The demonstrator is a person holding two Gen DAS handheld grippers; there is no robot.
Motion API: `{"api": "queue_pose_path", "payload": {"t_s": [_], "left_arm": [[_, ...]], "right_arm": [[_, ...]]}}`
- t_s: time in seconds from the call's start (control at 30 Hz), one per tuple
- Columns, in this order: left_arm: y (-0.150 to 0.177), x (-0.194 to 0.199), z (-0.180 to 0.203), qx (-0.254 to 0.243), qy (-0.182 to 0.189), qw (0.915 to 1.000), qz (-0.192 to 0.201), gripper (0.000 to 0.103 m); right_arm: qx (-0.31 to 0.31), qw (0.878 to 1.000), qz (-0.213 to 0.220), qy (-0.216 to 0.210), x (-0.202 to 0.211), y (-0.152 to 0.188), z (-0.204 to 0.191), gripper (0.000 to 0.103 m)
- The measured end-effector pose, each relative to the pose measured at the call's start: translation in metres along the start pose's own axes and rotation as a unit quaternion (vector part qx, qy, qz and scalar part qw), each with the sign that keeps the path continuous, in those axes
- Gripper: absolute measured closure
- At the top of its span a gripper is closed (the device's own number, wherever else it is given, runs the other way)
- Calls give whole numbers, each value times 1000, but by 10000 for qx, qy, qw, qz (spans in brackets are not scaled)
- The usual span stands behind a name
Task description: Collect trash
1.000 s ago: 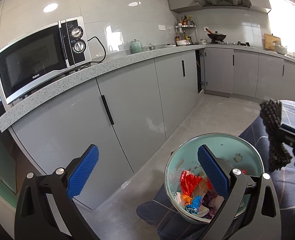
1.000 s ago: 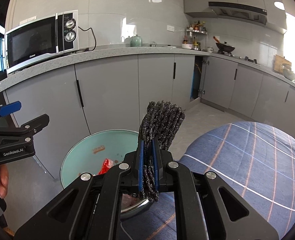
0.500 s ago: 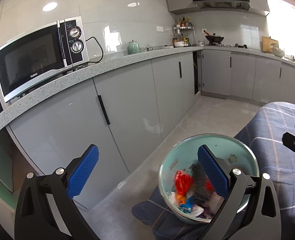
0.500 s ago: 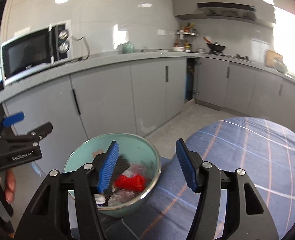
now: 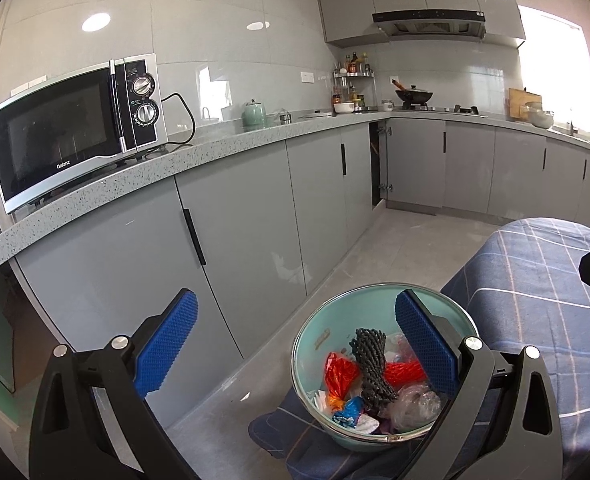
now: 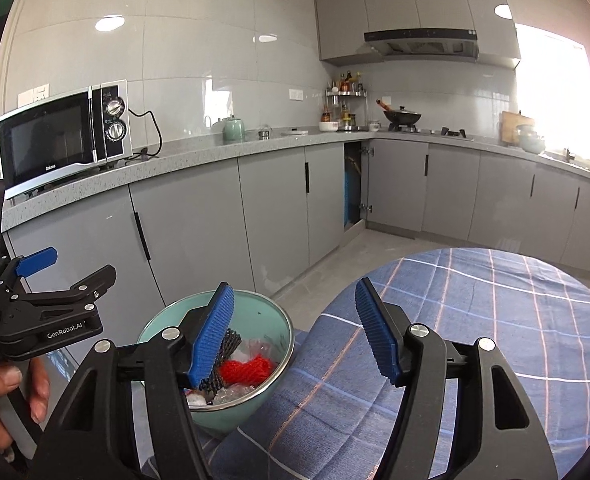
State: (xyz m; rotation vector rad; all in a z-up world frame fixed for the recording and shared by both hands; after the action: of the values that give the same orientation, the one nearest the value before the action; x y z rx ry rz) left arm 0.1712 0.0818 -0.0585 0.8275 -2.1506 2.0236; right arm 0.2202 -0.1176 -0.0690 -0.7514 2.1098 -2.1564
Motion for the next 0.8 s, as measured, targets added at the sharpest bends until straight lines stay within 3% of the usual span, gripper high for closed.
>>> {"api": "queue_pose_path", "payload": {"t_s": [0.8], "left_arm": [[-2, 3, -2, 38, 22, 10000, 41, 6]], "right_arm": [[-26, 9999, 99, 77, 4, 4, 1, 37]]}}
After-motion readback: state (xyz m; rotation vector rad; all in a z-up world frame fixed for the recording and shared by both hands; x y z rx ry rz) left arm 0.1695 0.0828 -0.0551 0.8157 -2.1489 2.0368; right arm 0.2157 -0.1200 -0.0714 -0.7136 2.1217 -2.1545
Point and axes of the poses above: each gripper's, at about its wrist camera, not at the fingertips, and x roughly against the way its jaws point, z to its right, y to its underside, the point moved 1 cm from there along -x, roughly the way its jaws point, and after that the axes turned 1 degree about -y, right-handed, at the moved point
